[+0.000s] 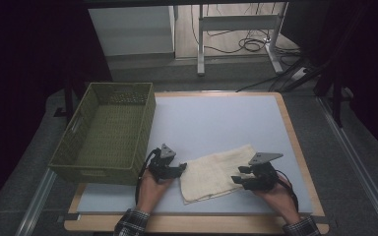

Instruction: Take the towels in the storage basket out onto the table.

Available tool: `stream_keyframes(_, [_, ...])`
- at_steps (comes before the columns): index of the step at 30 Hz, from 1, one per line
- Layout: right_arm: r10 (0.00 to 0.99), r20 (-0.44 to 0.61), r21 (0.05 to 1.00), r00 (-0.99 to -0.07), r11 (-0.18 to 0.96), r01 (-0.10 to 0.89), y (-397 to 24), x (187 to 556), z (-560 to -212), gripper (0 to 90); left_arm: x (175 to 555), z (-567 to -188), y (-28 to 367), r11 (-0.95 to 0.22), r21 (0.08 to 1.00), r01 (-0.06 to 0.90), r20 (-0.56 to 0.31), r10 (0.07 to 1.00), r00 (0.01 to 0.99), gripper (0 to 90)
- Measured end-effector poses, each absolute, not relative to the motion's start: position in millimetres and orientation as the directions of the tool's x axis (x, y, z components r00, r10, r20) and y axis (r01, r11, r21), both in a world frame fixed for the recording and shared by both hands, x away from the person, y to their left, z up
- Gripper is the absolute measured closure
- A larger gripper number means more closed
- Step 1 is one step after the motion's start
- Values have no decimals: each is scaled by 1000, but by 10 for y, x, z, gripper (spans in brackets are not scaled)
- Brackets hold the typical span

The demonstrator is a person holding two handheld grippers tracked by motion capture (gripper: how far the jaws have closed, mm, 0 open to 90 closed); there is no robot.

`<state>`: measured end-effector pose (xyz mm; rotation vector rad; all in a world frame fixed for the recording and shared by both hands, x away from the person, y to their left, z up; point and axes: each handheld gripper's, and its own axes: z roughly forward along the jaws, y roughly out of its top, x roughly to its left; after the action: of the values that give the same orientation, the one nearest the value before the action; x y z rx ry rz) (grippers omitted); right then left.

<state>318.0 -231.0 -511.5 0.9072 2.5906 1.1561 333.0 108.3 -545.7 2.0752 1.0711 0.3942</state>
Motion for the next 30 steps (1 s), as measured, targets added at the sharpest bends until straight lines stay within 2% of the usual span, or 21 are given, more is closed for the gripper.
stream_keyframes(6, [505,101,714,-857,563,416,-1950,3055,-5145,581,3331,-5457,1084,-364,741,564,-66,796,602,385])
stream_keyframes(13, [405,118,715,-907,599,361,-1532,2918,-5162,627,3332,-5457,1086,-363,741,564,-68,795,602,385])
stream_keyframes(23, [289,140,705,-947,643,300,-1029,2737,-5206,624,3332,-5458,1085,-362,742,564,-68,796,601,383])
stream_keyframes(30, [288,98,685,-953,675,274,-839,2662,-5303,588,3335,-5461,1086,-354,741,570,-70,805,590,349])
